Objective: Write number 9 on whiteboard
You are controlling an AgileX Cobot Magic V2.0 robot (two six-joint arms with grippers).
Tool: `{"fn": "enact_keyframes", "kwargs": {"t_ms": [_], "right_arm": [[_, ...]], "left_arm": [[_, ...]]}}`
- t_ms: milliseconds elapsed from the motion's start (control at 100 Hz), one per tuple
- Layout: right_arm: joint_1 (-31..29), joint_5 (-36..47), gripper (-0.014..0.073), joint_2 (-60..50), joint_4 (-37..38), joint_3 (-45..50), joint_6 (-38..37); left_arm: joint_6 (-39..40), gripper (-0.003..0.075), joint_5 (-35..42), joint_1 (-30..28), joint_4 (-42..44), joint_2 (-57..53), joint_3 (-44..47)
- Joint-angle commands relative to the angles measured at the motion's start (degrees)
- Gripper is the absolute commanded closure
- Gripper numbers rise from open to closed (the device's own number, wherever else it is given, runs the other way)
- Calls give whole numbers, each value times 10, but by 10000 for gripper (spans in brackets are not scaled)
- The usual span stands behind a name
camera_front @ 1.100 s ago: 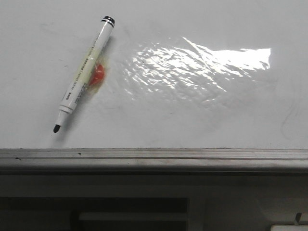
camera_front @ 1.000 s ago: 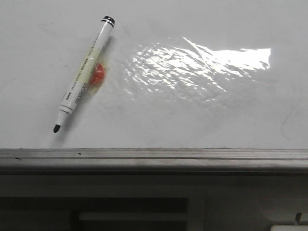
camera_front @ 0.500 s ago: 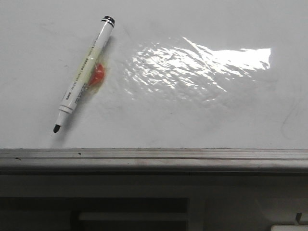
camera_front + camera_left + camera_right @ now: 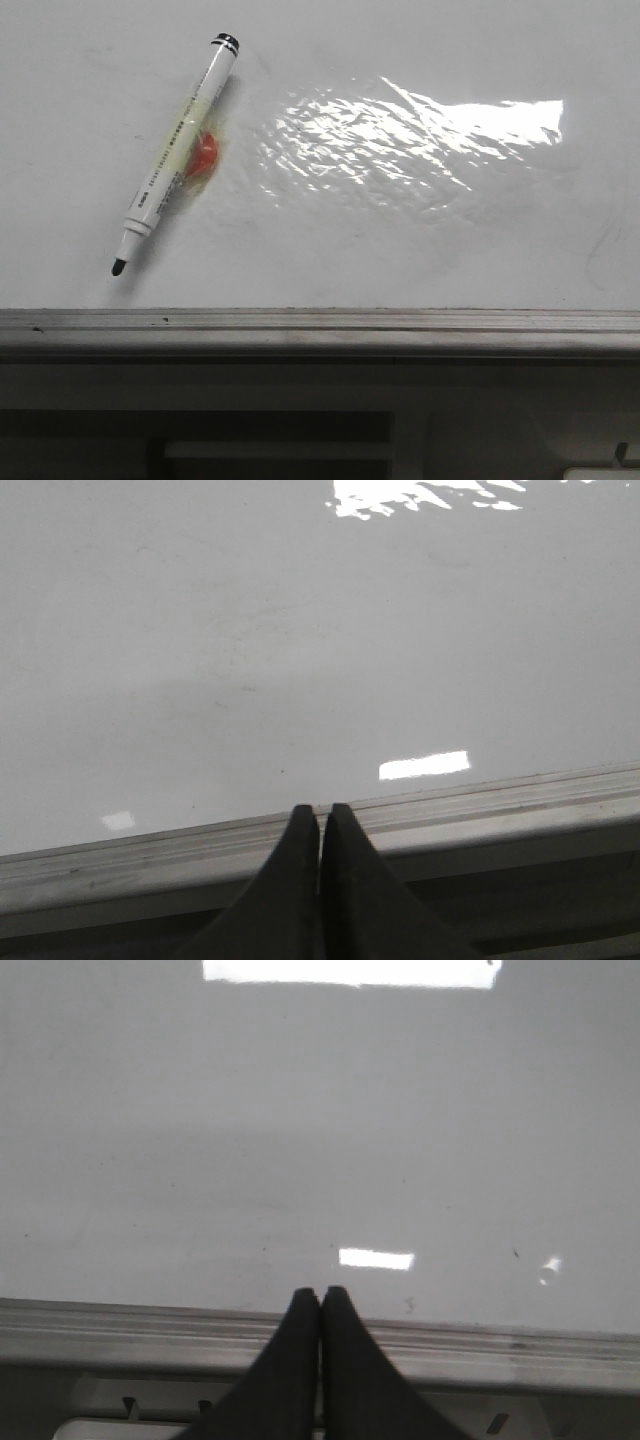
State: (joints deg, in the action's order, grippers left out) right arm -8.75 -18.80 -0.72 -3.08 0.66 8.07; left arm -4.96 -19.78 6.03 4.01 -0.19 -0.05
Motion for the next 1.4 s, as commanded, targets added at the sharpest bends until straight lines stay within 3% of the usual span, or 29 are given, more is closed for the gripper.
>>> {"fn": "enact_keyframes", "kwargs": {"t_ms": [0, 370, 610, 860, 1010, 1250, 1390], "right_arm": [[-4, 8, 655, -7, 12, 16, 4], [-4, 22, 655, -7, 3, 16, 4], [-4, 149, 655, -7, -28, 16, 4], [-4, 165, 655, -7, -28, 16, 4], [-4, 117, 655, 6, -79, -4, 4], [-4, 104, 655, 106, -152, -46, 4], [-4, 82, 655, 172, -176, -79, 4]], "left_arm": [[1, 741, 25, -2, 8, -17, 11], [1, 741, 72, -2, -2, -17, 11], [1, 741, 156, -2, -2, -17, 11], [1, 741, 229, -2, -48, -16, 10], [1, 741, 206, -2, -76, -8, -6], [1, 741, 70, -2, -80, 74, -111], [1, 741, 87, -2, -70, 127, -154]]}}
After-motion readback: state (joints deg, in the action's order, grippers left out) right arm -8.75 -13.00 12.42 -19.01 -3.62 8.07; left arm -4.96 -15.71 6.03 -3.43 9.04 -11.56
